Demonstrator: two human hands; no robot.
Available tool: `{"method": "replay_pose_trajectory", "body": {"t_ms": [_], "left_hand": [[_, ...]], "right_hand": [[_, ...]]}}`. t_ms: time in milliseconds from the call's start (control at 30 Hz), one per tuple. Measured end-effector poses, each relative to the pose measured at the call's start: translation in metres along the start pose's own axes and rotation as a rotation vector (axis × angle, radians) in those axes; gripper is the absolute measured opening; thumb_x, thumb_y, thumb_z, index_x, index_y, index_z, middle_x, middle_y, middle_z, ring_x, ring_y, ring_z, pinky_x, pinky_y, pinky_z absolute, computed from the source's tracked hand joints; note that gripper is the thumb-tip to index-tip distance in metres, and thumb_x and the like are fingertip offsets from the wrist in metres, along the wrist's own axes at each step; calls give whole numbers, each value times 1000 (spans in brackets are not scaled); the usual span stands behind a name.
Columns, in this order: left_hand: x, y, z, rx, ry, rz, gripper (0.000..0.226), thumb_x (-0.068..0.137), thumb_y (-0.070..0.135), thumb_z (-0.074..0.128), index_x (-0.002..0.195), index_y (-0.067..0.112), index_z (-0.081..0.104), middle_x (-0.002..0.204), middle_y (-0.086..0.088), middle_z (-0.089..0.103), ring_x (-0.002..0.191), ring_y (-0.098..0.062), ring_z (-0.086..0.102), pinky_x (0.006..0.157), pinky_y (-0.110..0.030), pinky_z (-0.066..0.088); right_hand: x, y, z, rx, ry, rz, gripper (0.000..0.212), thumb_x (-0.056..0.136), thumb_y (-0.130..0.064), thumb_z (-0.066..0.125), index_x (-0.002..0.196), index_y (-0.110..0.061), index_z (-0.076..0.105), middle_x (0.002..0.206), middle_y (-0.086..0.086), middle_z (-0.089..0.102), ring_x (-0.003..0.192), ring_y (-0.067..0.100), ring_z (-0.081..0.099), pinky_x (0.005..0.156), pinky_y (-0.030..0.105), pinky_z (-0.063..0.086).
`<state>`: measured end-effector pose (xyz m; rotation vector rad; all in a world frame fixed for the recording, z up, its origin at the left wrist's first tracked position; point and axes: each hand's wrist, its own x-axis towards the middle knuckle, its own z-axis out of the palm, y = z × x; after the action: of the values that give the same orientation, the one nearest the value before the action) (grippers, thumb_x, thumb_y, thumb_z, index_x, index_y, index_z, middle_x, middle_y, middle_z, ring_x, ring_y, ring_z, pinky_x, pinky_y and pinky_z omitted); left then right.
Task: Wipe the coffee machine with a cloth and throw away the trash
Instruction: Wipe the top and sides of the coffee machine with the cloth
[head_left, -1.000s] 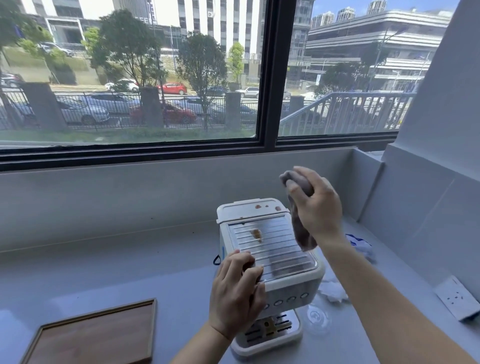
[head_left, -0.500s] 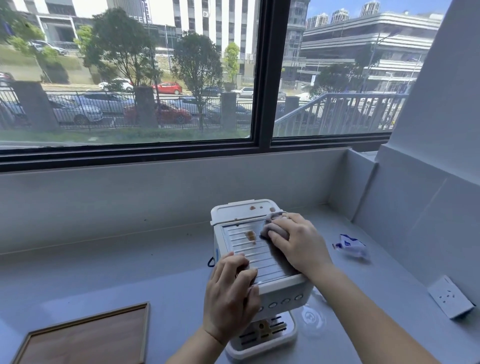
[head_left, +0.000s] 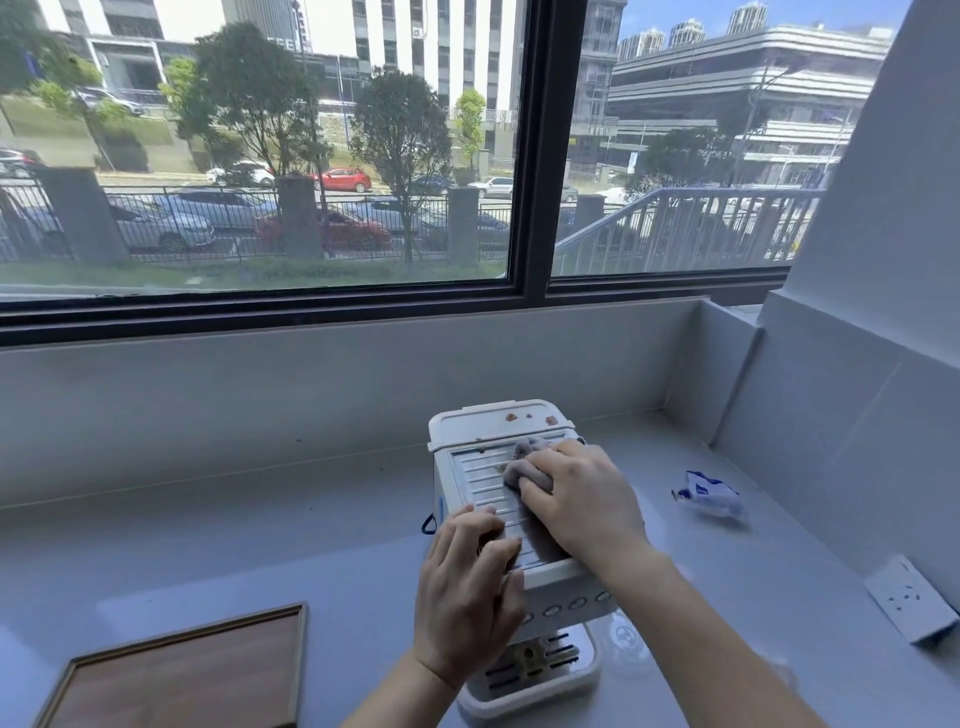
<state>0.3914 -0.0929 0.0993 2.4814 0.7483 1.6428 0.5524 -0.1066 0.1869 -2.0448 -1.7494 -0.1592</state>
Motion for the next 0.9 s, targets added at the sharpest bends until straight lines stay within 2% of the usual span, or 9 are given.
{"method": "replay_pose_trajectory", "body": {"t_ms": [67,133,233,300,433,600,667,733,900], "left_hand": [[-2,0,0,-4,-3,-5,19,94,23,46,96,12,61,107,-8,57,106,-29,57,103,-46,44],[-1,1,-1,-7,-2,-3,18,93,23,46,96,13,61,106,-8,57,106,-29,57,102,-47,45],[1,3,-2,31,-18,-27,12,86,16,53,92,10,62,103,-10,59,106,-30,58,101,-47,46],[0,4,-4,22,-18,-25,11,84,15,55,92,10,62,103,-10,60,106,-30,58,102,-47,46],[0,3,-4,16,-20,-9,16,91,22,49,96,13,61,104,-9,58,104,-29,58,102,-47,46],[1,1,-2,11,-10,-7,13,88,17,52,92,10,62,103,-9,58,108,-28,57,103,-45,45],[0,1,-3,-6,-1,0,16,90,20,49,94,11,62,105,-9,57,107,-28,56,104,-45,44],[0,1,-3,-11,-2,-5,18,92,22,47,95,12,62,104,-9,58,106,-29,57,104,-45,44],[1,2,0,-7,5,-28,11,84,13,55,91,10,62,102,-12,60,108,-30,58,102,-46,45]], "right_hand": [[-17,6,5,-6,51,-34,26,84,-50,47,87,-35,68,88,-12,59,90,15,54,67,27,45],[-21,15,2,32,66,-29,20,82,-48,51,86,-38,68,87,-13,59,89,13,54,64,24,39],[13,21,-6,46,1,76,19,88,-40,56,94,-35,73,104,-5,64,102,21,56,78,28,42],[22,11,-4,35,-13,39,20,90,-38,55,97,-33,74,110,-2,64,104,24,55,88,31,43],[-8,13,5,106,-32,-119,25,85,-50,48,94,-37,67,99,-14,61,99,16,55,79,33,49],[19,12,-2,42,-6,29,19,92,-38,55,97,-34,74,109,-4,64,105,22,56,86,26,37],[12,5,0,80,-32,-43,20,90,-42,54,99,-38,71,108,-10,64,105,18,56,88,29,43],[-3,11,0,183,-77,-131,21,85,-47,54,101,-44,68,103,-16,62,103,12,56,84,32,49],[25,11,-2,131,-82,11,21,90,-45,57,103,-39,72,115,-10,63,114,17,52,92,30,44]]}}
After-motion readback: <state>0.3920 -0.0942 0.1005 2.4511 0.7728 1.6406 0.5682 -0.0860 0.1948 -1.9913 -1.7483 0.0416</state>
